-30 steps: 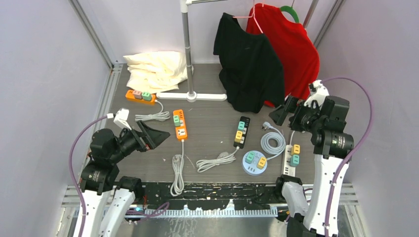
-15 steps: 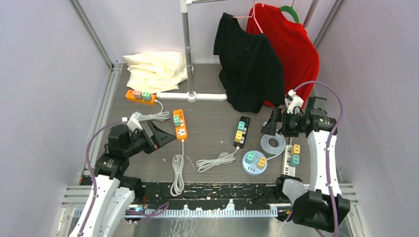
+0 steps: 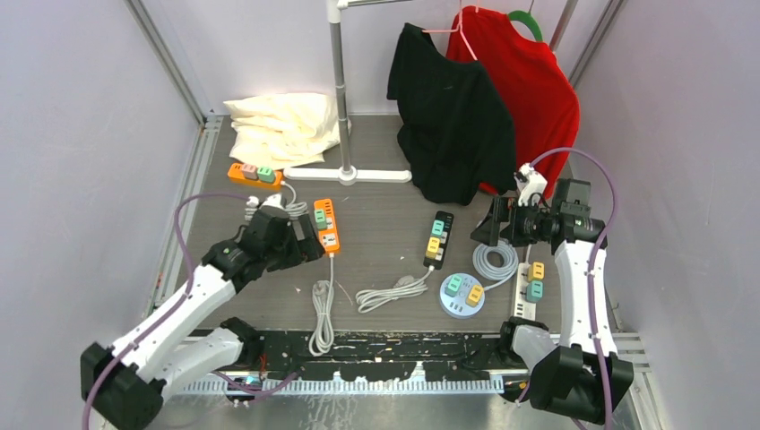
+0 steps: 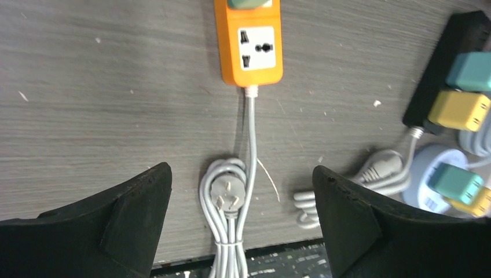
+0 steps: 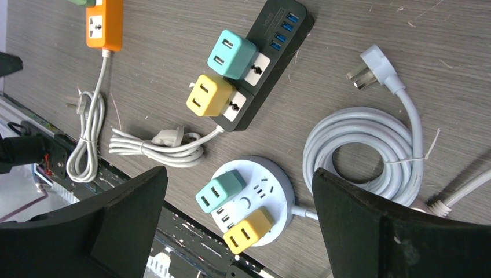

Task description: Pull the plug off the socket

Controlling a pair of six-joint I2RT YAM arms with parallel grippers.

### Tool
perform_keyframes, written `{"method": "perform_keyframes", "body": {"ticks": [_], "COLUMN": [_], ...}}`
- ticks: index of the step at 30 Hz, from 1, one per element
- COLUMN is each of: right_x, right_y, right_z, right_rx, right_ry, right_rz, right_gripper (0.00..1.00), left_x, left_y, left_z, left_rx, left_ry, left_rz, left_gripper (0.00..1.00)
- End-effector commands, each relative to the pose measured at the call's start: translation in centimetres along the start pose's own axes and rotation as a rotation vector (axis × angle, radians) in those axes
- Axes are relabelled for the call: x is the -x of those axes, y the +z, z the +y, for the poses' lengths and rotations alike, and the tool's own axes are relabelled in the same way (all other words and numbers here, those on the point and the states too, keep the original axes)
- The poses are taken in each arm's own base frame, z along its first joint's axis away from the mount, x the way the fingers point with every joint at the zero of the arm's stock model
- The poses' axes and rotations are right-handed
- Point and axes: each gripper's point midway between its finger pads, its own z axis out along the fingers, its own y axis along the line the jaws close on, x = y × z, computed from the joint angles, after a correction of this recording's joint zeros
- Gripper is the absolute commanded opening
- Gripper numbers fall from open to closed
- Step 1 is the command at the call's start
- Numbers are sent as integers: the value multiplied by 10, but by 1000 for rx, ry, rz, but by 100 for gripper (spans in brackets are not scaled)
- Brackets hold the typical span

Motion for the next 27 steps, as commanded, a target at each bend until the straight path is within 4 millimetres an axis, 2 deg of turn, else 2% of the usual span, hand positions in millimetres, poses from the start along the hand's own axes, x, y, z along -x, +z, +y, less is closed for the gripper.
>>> {"method": "perform_keyframes", "body": {"ticks": [1, 3, 7, 10, 11, 16, 21, 27], "right_x": [9, 6, 6, 6, 6, 6, 6, 6], "right_y": [-5, -5, -6, -6, -6, -7, -8, -8], "right_z": [11, 15, 17, 14, 14, 14, 14, 15], "right_rx": [41, 64, 68, 50, 47, 41, 40, 45], "right_ry": [-102, -122, -130, -128, -128, -133, -136, -140], "right_rz": [-71, -66, -63, -65, -66, -70, -73, -73], "right_gripper": [100, 100, 100, 100, 100, 100, 100, 100], "left_x": [42, 48, 59, 61, 66, 56, 45, 36], "left_y": [0, 5, 29, 50, 55, 92, 124, 146], "left_z": [7, 1, -9, -6, -11, -16, -17, -21], "left_rx": [235, 274, 329, 409, 419, 492, 500, 464], "left_ry": [74, 94, 153, 214, 228, 266, 281, 276], "left_rz": [-166, -167, -146, -109, -103, 26, 77, 98], "left_gripper": [90, 90, 90, 91, 91, 90, 89, 88]}}
